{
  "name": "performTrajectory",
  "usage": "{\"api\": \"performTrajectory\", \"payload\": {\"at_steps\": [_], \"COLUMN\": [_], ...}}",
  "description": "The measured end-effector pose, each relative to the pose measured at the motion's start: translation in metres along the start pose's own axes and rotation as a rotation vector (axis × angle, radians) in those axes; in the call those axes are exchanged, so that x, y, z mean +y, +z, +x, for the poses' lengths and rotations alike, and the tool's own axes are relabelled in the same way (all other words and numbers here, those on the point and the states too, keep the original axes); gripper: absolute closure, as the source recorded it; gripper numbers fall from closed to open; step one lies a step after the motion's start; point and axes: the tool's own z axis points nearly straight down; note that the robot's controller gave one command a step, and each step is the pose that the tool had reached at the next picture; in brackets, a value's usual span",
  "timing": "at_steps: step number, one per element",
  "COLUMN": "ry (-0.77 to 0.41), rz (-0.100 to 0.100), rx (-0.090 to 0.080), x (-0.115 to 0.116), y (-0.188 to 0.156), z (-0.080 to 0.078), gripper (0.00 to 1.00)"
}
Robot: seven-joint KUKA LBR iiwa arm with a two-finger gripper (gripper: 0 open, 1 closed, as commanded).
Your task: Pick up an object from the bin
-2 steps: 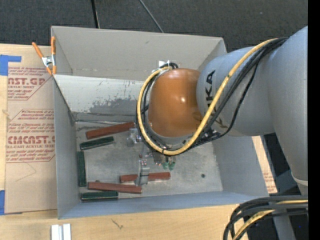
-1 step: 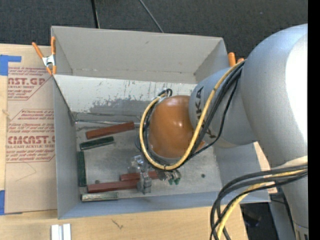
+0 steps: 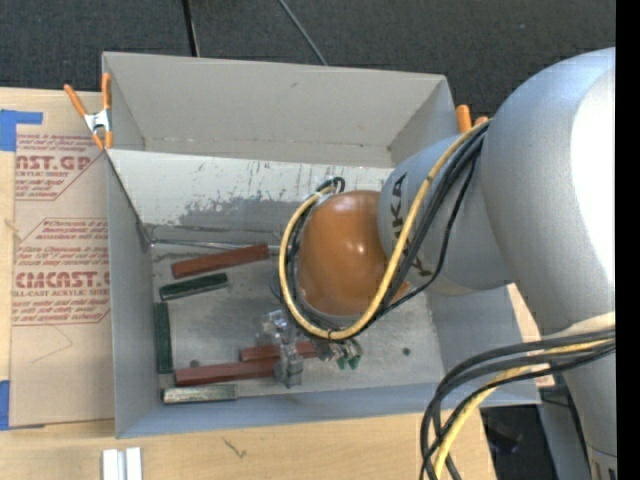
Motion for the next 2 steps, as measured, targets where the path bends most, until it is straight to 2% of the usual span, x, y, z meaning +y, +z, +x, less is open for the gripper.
{"api": "performTrajectory", "payload": {"at_steps": [1,2], "ry": [-0.058,-0.059], "rz": [0.001,0.001], "rx": [-0.011,-0.01], "x": [-0.0034,-0.0034], "y": [-0.1995,-0.1981], "z": [-0.0254,-0.0255], "gripper": [1.0,1.0]}}
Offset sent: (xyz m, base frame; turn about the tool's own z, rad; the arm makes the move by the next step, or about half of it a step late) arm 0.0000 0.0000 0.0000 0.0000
